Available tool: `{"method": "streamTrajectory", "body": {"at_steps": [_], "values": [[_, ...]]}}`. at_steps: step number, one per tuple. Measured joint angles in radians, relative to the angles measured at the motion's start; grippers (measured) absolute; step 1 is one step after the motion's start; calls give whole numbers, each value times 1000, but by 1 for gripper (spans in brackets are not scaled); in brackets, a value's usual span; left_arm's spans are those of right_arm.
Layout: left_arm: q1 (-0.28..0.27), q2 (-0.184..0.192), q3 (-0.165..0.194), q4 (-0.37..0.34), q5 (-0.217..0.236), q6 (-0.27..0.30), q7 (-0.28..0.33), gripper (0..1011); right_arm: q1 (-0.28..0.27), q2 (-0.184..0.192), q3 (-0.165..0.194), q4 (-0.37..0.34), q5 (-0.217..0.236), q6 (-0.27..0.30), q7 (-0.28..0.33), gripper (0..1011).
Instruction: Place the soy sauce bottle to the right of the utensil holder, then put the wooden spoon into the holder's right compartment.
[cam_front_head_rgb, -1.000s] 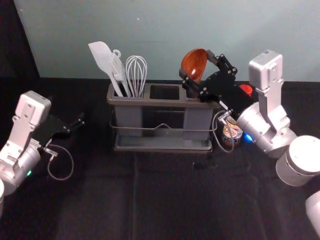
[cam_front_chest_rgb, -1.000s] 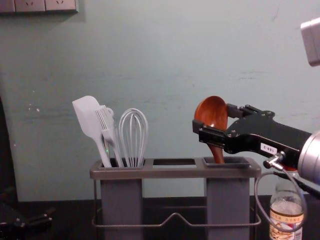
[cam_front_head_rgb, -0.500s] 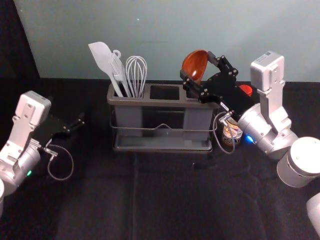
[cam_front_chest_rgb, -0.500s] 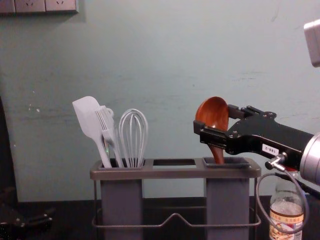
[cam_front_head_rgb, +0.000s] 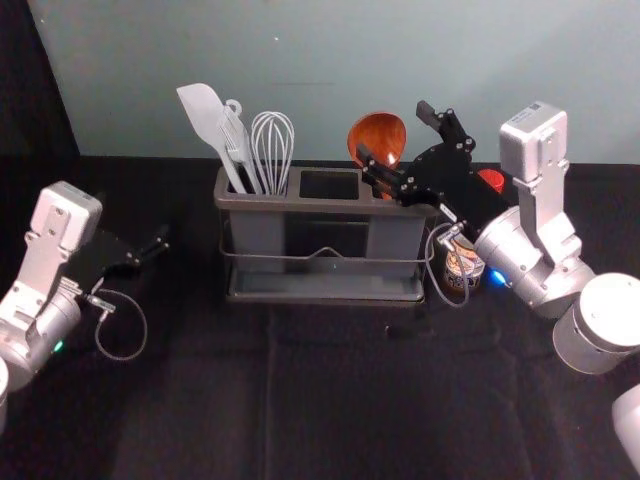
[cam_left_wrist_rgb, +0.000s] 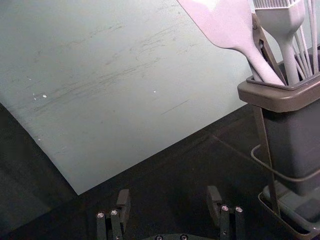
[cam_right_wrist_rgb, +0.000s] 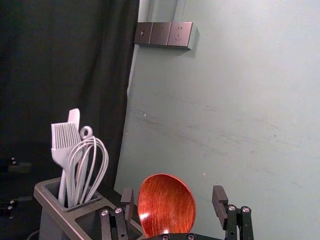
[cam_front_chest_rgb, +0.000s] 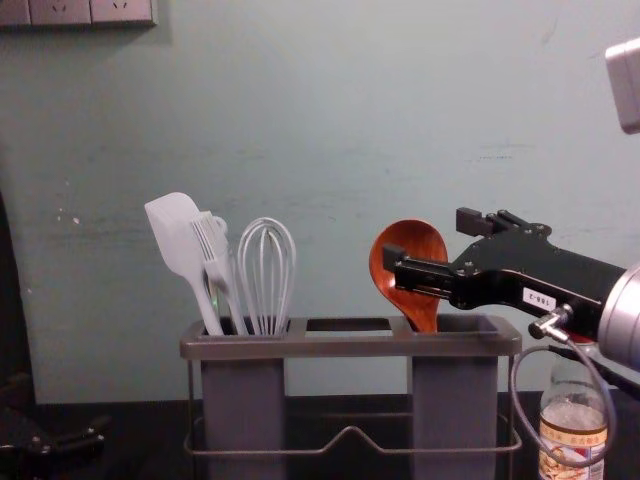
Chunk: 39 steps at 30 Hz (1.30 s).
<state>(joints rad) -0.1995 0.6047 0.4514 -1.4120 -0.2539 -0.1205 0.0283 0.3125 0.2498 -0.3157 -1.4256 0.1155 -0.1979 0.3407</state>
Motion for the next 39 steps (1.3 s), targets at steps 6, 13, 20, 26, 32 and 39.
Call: {"method": "streamTrajectory", "body": {"at_steps": [6,13,20,26,32,39], "values": [[0,0,0,0,0,0,0,1005,-4,3,2,-21,-1,14,-2,1003],[0,0,0,0,0,0,0,1005,-28,13,24,-107,-4,45,-29,1002],[0,0,0,0,0,0,0,1005,-56,31,54,-213,7,146,-48,1003],[0,0,0,0,0,0,0,1005,-118,65,89,-341,18,265,-69,1003],[0,0,0,0,0,0,0,1005,-207,114,130,-435,44,322,-64,1003],[0,0,0,0,0,0,0,1005,-314,153,177,-495,71,323,-58,1003]]}}
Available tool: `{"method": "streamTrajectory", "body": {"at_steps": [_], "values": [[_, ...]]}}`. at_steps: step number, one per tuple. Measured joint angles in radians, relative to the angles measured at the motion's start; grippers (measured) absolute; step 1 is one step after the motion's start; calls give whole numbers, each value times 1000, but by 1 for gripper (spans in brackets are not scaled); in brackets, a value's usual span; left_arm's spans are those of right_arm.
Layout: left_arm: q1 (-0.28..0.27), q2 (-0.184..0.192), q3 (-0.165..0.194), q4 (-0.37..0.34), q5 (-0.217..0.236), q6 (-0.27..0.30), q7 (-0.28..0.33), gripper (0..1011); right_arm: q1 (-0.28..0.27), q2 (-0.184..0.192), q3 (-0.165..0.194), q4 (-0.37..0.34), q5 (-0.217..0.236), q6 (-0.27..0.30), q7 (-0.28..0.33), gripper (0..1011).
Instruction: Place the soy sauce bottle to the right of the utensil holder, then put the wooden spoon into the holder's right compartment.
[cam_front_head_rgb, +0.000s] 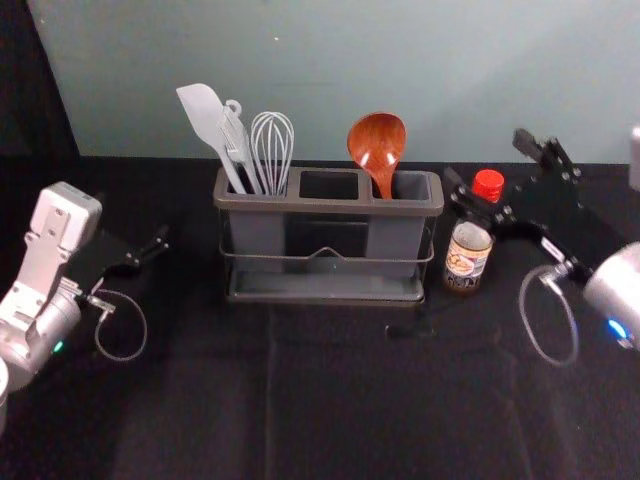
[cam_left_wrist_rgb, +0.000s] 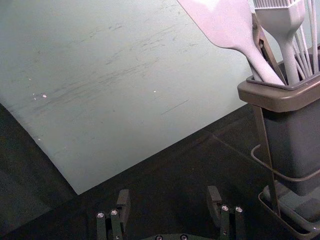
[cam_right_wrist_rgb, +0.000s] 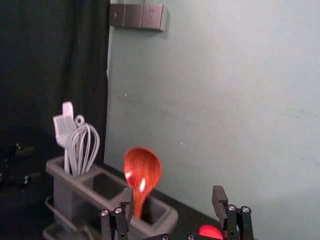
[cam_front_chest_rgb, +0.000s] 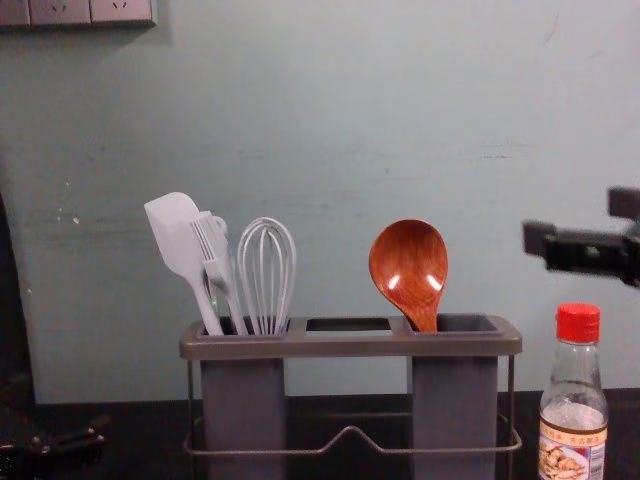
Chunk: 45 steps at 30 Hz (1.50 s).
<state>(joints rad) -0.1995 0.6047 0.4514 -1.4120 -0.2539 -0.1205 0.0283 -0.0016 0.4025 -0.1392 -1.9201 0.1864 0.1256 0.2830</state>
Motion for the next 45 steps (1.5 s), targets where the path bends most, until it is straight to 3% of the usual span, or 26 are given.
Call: {"method": "streamTrajectory", "body": {"at_steps": [2,9,15,31,37,45], "values": [[0,0,0,0,0,0,0,1005,-50,17,20,-13,10,-15,3,1003],[0,0,0,0,0,0,0,1005,-151,37,50,-8,19,-50,6,1003],[0,0,0,0,0,0,0,1005,-193,21,57,44,16,-79,-15,1003],[0,0,0,0,0,0,0,1005,-195,-86,61,172,-75,-242,-99,1003],[0,0,0,0,0,0,0,1005,-185,-108,63,197,-80,-257,-92,1003],[0,0,0,0,0,0,0,1005,-180,-109,63,203,-75,-257,-80,1003]]}}
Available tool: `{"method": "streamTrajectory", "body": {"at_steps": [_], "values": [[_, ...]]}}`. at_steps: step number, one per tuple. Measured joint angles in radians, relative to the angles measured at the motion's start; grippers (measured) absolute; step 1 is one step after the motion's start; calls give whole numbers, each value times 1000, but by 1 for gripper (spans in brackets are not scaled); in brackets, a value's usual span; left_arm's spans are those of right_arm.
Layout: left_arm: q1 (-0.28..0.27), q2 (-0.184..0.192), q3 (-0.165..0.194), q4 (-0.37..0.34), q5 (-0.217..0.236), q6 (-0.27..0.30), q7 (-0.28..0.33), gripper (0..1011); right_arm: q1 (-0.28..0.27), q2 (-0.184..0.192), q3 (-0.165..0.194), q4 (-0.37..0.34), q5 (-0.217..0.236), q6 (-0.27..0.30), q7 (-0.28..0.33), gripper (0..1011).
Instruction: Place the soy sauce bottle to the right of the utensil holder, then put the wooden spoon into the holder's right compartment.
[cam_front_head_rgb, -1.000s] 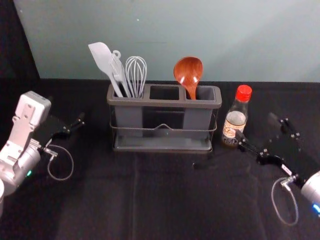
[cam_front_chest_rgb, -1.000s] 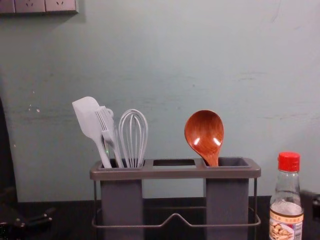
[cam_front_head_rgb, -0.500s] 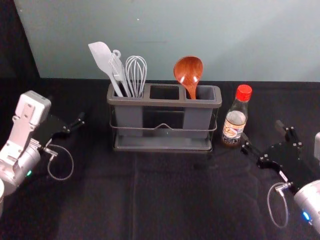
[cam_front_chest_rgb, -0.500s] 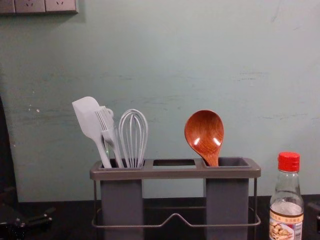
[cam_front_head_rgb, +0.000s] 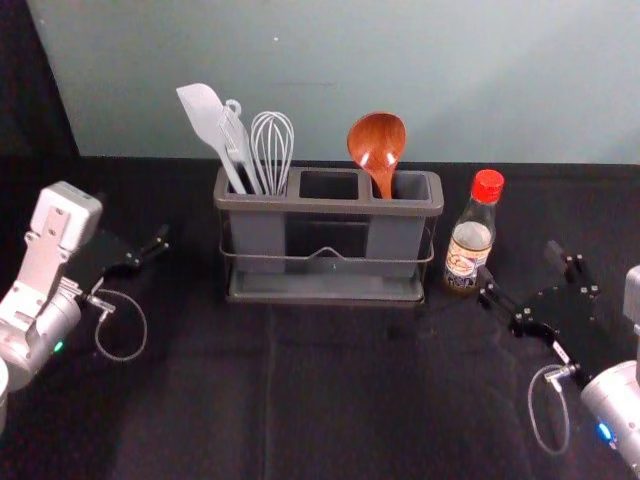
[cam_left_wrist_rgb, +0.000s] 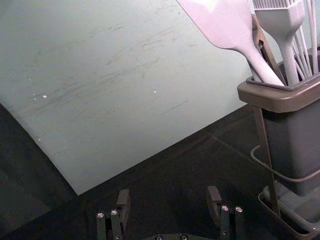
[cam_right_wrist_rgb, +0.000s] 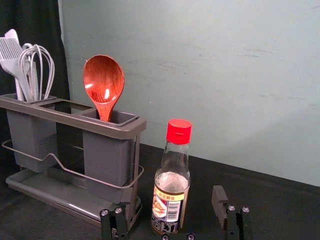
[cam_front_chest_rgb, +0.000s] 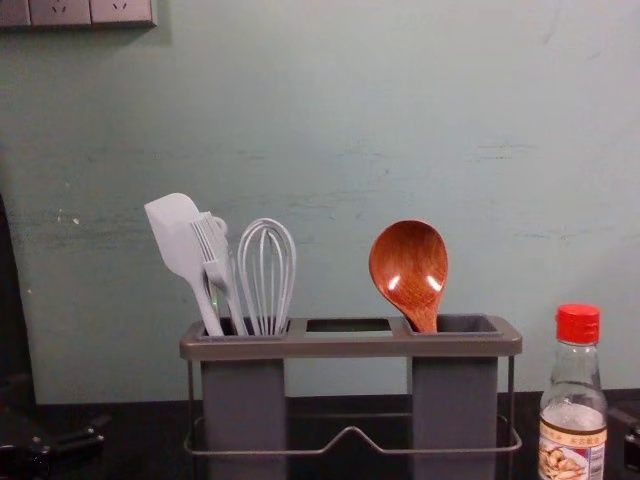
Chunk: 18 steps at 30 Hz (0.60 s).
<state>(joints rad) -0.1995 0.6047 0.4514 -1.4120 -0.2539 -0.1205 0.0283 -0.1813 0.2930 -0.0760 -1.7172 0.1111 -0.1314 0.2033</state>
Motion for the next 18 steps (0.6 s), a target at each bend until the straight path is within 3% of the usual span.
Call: {"method": "streamTrajectory", "body": {"at_steps": [18], "values": [[0,0,0,0,0,0,0,1005,-2,3,-1,-6,0,3,-2,1002]]}}
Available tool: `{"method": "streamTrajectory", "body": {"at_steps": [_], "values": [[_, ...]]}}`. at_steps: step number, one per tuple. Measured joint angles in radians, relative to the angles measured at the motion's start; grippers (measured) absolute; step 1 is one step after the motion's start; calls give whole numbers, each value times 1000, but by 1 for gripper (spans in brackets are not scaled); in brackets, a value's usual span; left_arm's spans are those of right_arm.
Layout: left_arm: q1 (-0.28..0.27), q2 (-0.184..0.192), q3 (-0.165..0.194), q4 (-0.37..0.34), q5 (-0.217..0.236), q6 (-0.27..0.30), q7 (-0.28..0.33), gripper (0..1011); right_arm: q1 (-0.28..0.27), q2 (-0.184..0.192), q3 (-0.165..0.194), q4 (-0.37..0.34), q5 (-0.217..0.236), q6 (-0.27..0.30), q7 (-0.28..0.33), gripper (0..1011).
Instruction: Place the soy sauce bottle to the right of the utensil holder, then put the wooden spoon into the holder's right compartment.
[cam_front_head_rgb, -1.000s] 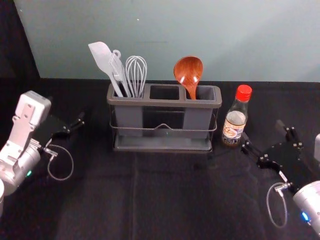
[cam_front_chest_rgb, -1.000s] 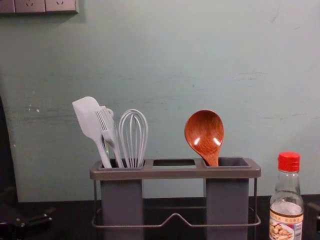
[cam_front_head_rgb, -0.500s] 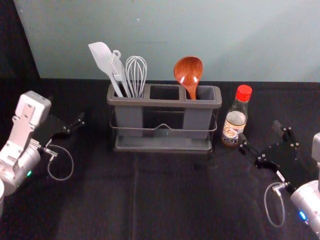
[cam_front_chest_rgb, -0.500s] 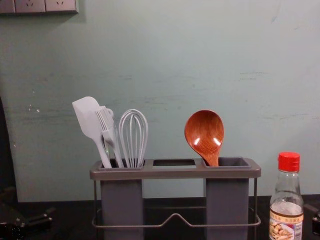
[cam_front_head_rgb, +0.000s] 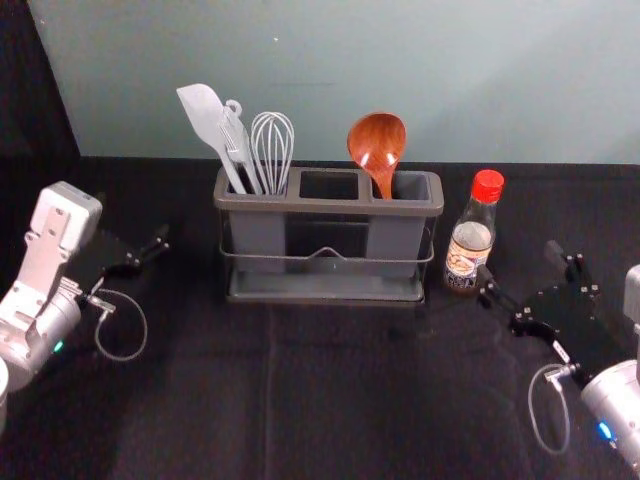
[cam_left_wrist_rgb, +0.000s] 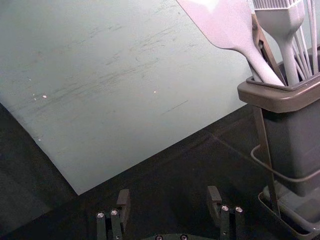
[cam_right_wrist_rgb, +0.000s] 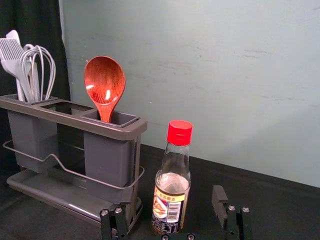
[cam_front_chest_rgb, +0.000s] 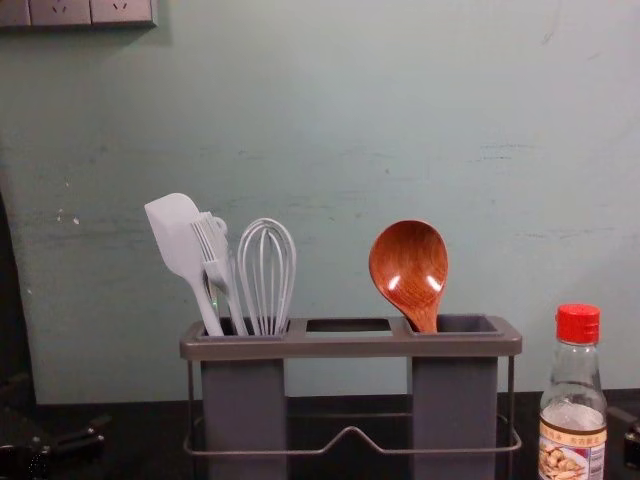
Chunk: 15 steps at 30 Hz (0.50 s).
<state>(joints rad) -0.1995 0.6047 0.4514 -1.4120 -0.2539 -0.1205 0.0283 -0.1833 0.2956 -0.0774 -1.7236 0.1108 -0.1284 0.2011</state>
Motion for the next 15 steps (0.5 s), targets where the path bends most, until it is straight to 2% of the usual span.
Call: {"method": "streamTrajectory", "body": {"at_steps": [15], "values": [[0,0,0,0,0,0,0,1005,0,1,0,-2,0,1,-1,1003]]}}
